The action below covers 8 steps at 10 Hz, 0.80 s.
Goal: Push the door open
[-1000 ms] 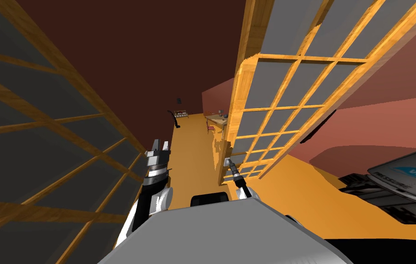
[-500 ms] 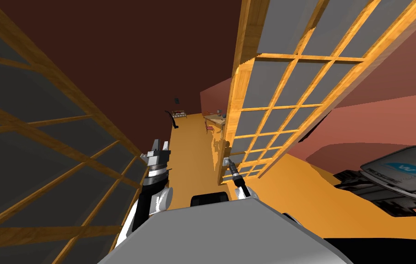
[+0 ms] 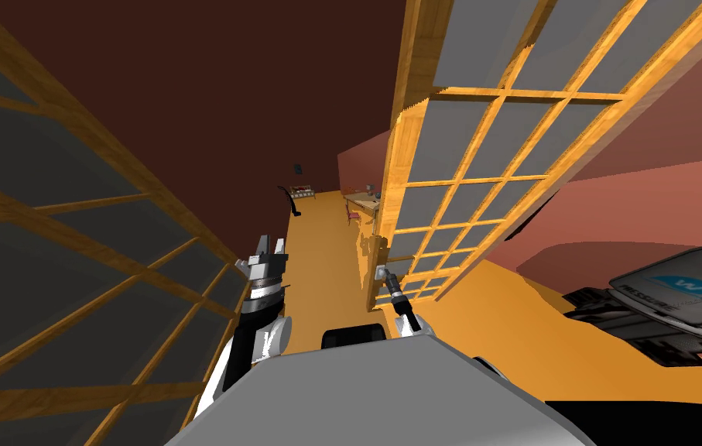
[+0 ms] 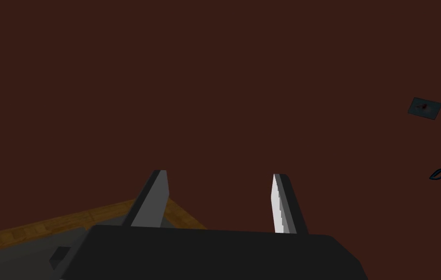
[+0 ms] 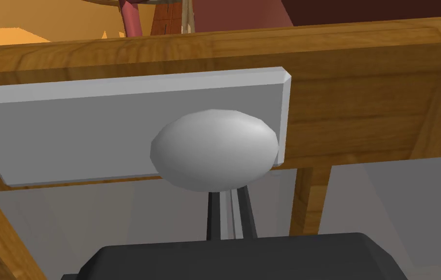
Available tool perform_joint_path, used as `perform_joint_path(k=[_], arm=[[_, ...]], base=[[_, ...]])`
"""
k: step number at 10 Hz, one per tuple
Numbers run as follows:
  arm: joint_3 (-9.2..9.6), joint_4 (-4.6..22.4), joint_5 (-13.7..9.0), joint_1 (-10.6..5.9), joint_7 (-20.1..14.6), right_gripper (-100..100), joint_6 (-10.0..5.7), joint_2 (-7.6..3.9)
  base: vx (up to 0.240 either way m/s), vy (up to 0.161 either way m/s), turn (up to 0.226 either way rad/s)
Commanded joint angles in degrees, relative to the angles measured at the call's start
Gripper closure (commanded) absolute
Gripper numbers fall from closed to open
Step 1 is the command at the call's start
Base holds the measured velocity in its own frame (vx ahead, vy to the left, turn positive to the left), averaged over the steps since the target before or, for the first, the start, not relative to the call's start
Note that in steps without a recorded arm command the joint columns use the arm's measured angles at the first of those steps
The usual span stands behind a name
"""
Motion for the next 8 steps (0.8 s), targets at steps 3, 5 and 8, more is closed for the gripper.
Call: perform_joint_path(k=[3,5,8], arm=[[1.15,-0.24,-2.69,-0.01,-6.00,-100,0.10,0.65],[1.50,-0.39,-3.59,-0.01,-8.57,-100,0.15,0.83],[2.31,-0.73,-5.68,-0.01,-12.98,-100,0.24,1.27]], base=[[-0.054,-0.031,0.054],[-0.039,-0.017,0.029],[-0.045,-0.024,0.050]])
